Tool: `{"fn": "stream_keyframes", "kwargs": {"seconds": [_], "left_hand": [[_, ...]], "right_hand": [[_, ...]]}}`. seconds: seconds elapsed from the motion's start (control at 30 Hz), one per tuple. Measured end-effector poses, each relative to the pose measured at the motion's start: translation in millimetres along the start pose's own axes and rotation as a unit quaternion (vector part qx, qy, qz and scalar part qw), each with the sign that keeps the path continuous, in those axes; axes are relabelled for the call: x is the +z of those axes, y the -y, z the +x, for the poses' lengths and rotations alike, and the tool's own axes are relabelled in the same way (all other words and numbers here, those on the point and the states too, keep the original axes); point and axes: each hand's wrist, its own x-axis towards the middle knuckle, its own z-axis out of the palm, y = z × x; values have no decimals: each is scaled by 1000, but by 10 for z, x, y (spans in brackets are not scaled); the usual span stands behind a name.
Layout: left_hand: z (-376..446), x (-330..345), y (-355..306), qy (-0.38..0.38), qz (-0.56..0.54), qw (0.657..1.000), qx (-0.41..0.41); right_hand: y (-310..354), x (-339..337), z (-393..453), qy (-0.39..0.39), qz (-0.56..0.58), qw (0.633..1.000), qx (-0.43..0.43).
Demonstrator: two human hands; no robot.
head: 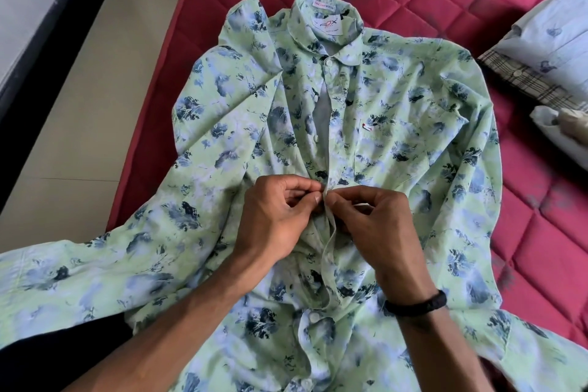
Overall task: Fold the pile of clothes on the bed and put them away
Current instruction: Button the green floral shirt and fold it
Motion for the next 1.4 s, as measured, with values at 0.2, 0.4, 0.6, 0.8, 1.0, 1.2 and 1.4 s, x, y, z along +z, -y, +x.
{"fn": "stream_keyframes", "kwargs": {"seconds": [0.2,0.4,0.6,0.8,1.0,1.2,1.4], "left_hand": [[6,-31,-66,21,-21,999,-13],[24,43,10,-23,-65,997,-33],[-15,81,30,-39,-123,991,-26],[-30,71,-35,1,-129,992,-6],[11,-26,-63,60,-107,992,-13],[154,-202,-108,150,0,988,-48],[302,-404,-368,160,218,963,3]], "right_hand": [[2,115,-75,-74,-53,994,-51],[19,119,-68,-54,-43,997,-34],[14,63,-19,-12,34,999,5],[-44,83,22,-21,82,996,35],[20,-34,57,36,-19,999,-19],[65,-5,29,49,-285,947,-141],[420,17,304,-49,-326,933,-146]]}}
